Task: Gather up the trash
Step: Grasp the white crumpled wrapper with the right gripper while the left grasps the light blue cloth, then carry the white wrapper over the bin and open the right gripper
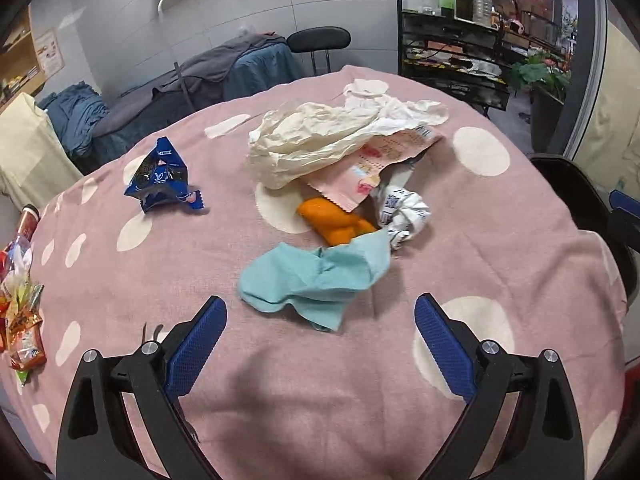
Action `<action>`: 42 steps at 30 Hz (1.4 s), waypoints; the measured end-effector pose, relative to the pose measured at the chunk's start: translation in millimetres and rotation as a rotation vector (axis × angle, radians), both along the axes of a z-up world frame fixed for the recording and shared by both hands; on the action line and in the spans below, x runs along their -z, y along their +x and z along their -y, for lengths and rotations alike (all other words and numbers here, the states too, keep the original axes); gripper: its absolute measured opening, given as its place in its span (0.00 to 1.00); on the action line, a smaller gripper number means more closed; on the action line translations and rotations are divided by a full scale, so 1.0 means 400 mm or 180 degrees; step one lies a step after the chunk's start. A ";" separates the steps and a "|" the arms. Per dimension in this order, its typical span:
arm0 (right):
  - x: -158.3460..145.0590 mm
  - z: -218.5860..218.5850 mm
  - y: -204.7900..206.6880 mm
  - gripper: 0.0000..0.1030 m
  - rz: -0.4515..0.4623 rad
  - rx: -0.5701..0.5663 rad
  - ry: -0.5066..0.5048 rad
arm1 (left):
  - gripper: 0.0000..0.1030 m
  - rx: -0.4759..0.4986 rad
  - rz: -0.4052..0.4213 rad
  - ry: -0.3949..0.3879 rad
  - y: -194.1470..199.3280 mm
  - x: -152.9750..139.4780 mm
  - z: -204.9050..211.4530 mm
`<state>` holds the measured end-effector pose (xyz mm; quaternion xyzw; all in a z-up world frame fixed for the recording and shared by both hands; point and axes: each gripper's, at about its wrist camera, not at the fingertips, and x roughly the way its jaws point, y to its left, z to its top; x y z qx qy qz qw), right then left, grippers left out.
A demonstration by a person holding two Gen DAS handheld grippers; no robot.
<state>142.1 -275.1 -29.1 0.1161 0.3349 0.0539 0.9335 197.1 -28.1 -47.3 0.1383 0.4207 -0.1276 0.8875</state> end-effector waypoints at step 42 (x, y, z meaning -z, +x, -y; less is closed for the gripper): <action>0.027 -0.238 0.187 0.23 -0.0443 -0.0864 -0.0295 | 0.30 -0.0219 0.0124 -0.0820 -0.081 -0.043 -0.071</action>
